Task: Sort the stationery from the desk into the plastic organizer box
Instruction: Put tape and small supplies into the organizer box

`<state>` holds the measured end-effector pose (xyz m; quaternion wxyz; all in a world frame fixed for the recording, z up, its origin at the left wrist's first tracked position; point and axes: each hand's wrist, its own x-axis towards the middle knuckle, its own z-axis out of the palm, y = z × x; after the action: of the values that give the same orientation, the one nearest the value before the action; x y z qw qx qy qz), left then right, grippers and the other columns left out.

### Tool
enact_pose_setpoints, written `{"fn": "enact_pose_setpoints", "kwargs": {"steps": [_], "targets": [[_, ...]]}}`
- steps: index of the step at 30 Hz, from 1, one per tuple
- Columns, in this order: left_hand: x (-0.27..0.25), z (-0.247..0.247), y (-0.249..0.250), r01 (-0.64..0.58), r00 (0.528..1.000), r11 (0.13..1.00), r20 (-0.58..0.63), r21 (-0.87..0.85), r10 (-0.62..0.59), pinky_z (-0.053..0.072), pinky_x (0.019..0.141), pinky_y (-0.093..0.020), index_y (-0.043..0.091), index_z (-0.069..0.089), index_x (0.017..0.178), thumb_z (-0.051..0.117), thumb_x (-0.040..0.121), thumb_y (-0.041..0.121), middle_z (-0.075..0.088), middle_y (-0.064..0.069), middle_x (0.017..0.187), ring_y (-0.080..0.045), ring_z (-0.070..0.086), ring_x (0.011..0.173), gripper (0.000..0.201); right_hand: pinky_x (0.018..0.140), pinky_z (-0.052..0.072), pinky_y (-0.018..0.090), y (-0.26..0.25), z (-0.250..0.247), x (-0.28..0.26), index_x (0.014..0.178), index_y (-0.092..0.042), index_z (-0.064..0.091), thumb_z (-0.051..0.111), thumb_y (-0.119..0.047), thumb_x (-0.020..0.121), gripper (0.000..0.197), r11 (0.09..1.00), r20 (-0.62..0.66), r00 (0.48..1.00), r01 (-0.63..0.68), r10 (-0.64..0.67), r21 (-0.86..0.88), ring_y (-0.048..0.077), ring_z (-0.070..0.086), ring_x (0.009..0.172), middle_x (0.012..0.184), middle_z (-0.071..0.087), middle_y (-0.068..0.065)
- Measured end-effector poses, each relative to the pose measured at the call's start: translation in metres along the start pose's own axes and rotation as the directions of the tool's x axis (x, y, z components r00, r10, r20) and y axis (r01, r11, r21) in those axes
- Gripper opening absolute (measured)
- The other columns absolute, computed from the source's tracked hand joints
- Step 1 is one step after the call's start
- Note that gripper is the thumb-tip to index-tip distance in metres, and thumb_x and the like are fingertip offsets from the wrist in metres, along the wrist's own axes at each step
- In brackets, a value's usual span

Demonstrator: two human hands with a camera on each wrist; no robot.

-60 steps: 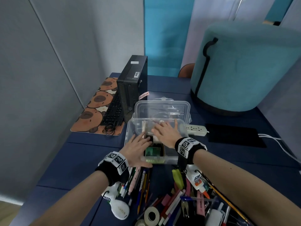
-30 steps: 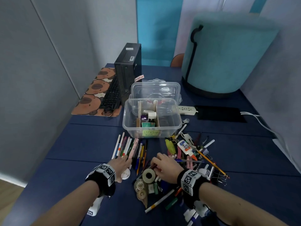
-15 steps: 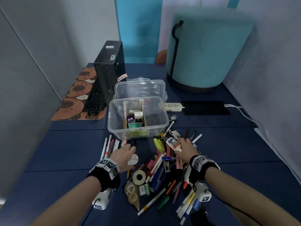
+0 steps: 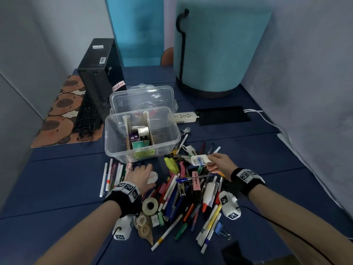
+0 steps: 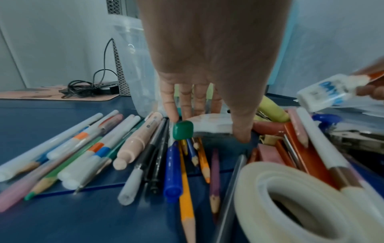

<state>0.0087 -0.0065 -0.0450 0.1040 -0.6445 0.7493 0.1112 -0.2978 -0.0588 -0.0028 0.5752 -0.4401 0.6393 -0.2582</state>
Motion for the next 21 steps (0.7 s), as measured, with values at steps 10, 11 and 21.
{"fn": "enact_pose_setpoints", "kwargs": {"steps": [10, 11, 21], "targets": [[-0.01, -0.04, 0.08, -0.022, 0.978, 0.992, -0.204, 0.128, 0.048, 0.04, 0.092, -0.042, 0.016, 0.049, 0.123, 0.046, 0.094, 0.022, 0.052, -0.008, 0.119, -0.029, 0.051, 0.109, 0.03, 0.045, 0.039, 0.02, 0.004, -0.02, -0.004, 0.095, -0.003, 0.056, 0.044, -0.01, 0.098, 0.014, 0.975, -0.161, 0.986, -0.009, 0.045, 0.222, 0.013, 0.047, 0.042, 0.06, 0.052, 0.005], [-0.01, -0.041, 0.098, -0.164, 0.963, 0.976, -0.189, 0.142, 0.19, 0.037, 0.096, -0.044, 0.014, 0.047, 0.126, 0.041, 0.096, 0.022, 0.052, -0.009, 0.122, -0.029, 0.05, 0.111, 0.032, 0.049, 0.04, 0.022, -0.002, -0.023, -0.005, 0.092, -0.004, 0.056, 0.045, -0.01, 0.099, 0.015, 0.98, -0.182, 0.983, 0.01, 0.027, 0.199, 0.015, 0.048, 0.047, 0.064, 0.053, 0.007], [-0.01, -0.03, 0.191, -0.374, 0.921, 0.922, 0.077, -0.1, 0.382, 0.045, 0.066, -0.037, 0.007, 0.043, 0.109, 0.053, 0.09, 0.049, 0.064, -0.012, 0.099, -0.032, 0.062, 0.088, 0.046, 0.056, 0.045, 0.026, -0.019, -0.018, 0.006, 0.101, -0.004, 0.056, 0.043, -0.011, 0.099, 0.015, 0.996, -0.2, 0.98, 0.019, 0.0, 0.093, 0.018, 0.052, 0.058, 0.071, 0.057, 0.008]]}}
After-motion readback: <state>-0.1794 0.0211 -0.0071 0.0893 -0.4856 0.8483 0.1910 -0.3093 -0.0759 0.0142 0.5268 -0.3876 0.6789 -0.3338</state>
